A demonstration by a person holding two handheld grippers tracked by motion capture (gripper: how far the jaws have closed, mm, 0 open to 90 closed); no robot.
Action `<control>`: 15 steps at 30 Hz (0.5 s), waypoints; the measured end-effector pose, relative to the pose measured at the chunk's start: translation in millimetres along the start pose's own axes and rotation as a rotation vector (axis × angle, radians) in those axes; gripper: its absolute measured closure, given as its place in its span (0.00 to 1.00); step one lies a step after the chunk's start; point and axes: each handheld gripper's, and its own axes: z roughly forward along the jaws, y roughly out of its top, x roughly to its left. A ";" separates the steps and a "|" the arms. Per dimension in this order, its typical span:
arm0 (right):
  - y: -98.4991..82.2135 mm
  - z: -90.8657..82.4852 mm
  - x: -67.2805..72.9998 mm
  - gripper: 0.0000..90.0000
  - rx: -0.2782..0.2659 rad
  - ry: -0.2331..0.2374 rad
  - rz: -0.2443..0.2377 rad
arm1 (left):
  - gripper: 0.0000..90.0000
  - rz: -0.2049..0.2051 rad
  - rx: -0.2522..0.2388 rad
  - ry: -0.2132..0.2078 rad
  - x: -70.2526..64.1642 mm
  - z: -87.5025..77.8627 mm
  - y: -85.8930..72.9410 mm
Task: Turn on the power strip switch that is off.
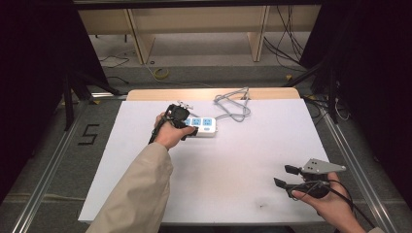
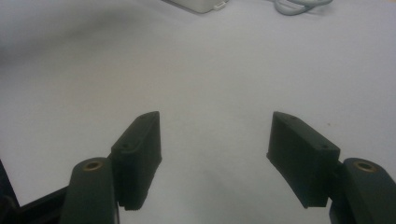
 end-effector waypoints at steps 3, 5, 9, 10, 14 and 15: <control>0.0 -0.5 0.3 0.39 0.001 -0.001 0.005 | 0.38 0.003 -0.006 -0.014 -1.6 -5.6 -3.3; 0.0 -0.5 0.2 0.39 0.000 -0.001 0.006 | 0.38 0.011 -0.010 -0.018 -2.9 -9.6 -5.8; 0.0 -0.5 0.1 0.39 -0.001 -0.002 0.007 | 0.36 0.019 -0.030 -0.025 -5.6 -18.6 -11.9; 0.0 -0.5 0.1 0.39 -0.001 -0.002 0.006 | 0.35 0.021 -0.037 -0.032 -5.9 -20.9 -13.6; 0.0 -0.4 0.2 0.39 0.001 -0.002 0.006 | 0.31 0.026 -0.049 -0.047 -6.4 -29.0 -21.8; 0.1 -0.4 0.3 0.39 0.000 -0.002 0.006 | 0.31 0.028 -0.052 -0.046 -6.5 -30.5 -24.2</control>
